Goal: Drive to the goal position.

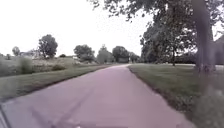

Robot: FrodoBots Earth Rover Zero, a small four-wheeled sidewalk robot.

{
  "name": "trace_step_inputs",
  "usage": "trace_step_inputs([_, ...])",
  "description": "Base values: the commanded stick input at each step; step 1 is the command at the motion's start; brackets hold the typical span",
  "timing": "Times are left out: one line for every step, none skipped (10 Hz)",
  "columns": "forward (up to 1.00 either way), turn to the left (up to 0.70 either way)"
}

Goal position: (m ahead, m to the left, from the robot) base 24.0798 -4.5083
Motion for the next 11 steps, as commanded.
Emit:
trace_step_inputs([0.70,0.00])
trace_step_inputs([0.70,0.00])
trace_step_inputs([0.70,0.00])
trace_step_inputs([0.70,0.00])
trace_step_inputs([0.70,0.00])
trace_step_inputs([0.70,0.00])
trace_step_inputs([0.70,0.00])
trace_step_inputs([0.70,0.00])
trace_step_inputs([0.70,0.00])
trace_step_inputs([0.70,0.00])
trace_step_inputs([0.70,0.00])
